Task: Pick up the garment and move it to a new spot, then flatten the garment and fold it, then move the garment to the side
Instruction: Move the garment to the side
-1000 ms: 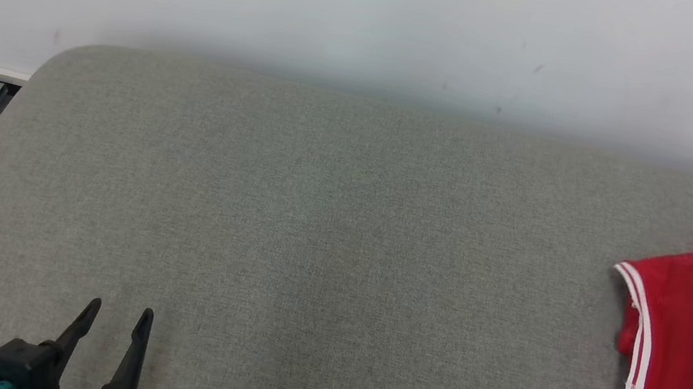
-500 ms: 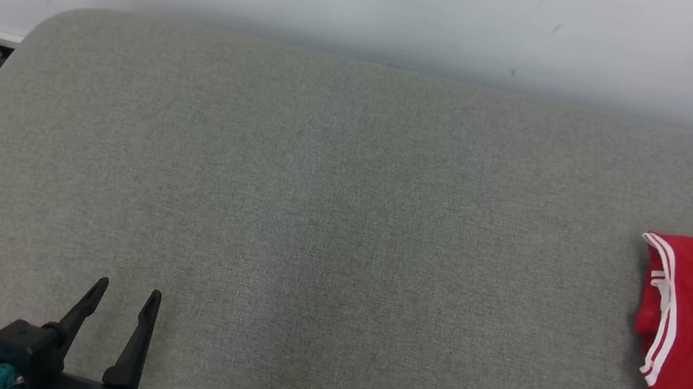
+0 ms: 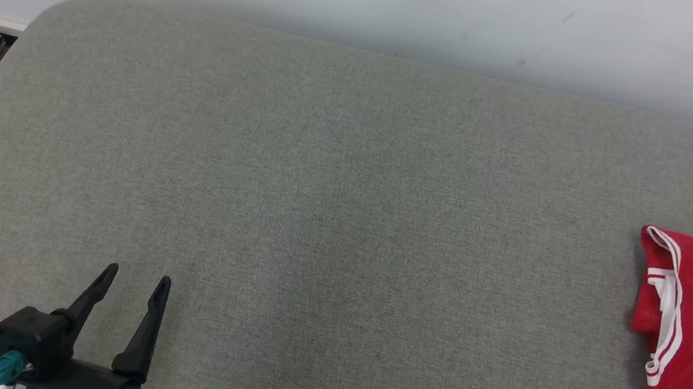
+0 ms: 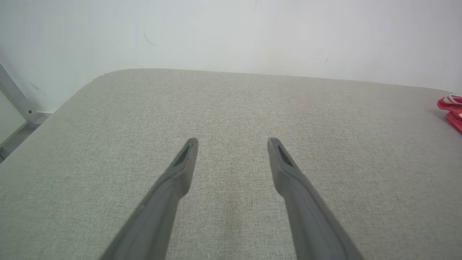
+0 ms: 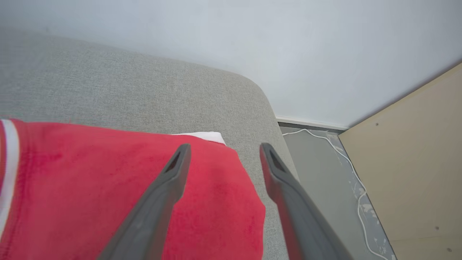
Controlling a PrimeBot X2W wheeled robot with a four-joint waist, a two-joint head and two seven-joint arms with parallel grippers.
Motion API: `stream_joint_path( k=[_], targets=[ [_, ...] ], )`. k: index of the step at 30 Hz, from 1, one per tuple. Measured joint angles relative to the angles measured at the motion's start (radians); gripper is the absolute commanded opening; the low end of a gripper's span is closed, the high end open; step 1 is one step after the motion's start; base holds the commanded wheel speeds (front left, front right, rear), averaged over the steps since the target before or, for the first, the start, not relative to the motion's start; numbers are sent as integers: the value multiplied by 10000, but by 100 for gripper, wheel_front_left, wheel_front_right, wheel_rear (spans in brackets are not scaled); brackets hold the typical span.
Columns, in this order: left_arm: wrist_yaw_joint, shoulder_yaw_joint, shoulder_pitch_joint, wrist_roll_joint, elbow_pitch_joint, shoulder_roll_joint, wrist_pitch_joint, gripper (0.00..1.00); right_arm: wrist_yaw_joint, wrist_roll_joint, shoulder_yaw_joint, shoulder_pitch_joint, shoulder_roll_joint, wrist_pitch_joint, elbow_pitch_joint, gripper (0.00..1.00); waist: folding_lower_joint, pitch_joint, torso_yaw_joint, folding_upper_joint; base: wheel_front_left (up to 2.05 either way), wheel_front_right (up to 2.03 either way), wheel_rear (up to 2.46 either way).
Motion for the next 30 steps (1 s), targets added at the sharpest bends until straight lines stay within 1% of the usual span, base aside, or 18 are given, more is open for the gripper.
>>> stream_joint_path(
  k=[2, 6, 10, 12, 15, 19, 21, 24, 25, 28, 30],
  targets=[
    [0, 4, -2, 0, 19, -15, -84, 100, 232, 8, 165, -100, 12, -374, 69, 100, 0, -81, -20, 0, 0, 0, 0],
    [12, 146, -1, -19, 29, -94, -322, 100, 1081, 194, 765, -360, 173, -1402, -31, 100, 0, -283, -100, 0, 0, 0, 0],
    [13, 384, -1, -119, 71, -119, -621, 100, 1743, 332, 1463, -401, 788, -2468, -391, 100, 0, -536, -232, 0, 0, 0, 0],
    [12, 535, 2, -374, 111, -180, -765, 100, 1906, 414, 1730, -372, 1193, -2959, -566, 100, -2, -690, -311, 0, 0, 0, 0],
    [102, 941, 72, -748, 201, -364, -865, 100, 1962, 606, 1954, -220, 1655, -3653, -813, 100, -2, -949, -441, 0, 0, 0, 0],
    [104, 1083, 298, -828, 205, -393, -953, 100, 1971, 825, 2073, 476, 2243, -4374, -1258, 100, -2, -1333, -627, 0, 0, 0, 0],
    [117, 1120, 535, -1035, 230, -464, -953, 100, 1962, 978, 1994, 855, 2485, -4629, -1444, 100, -2, -1515, -722, -1, 0, 0, 0],
    [150, 1204, 732, -1147, 213, -552, -965, 100, 1864, 1175, 1871, 1450, 2780, -4947, -1768, 100, -3, -1775, -847, -1, 0, 0, 0],
    [201, 1202, 751, -1106, 163, -539, -966, 100, 1799, 1262, 1835, 1639, 2897, -5037, -1852, 100, -3, -1856, -883, -1, 0, 0, 0],
    [180, 1143, 947, -1058, 19, -416, -1011, 100, 1597, 1375, 1772, 2089, 3281, -5292, -2065, 100, -3, -2053, -972, -1, 0, 0, 0],
    [190, 1135, 1125, -1028, -10, -372, -1011, 100, 1563, 1505, 1764, 2374, 3488, -5394, -2194, 100, -3, -2148, -1026, -1, 0, 0, 0]
  ],
)
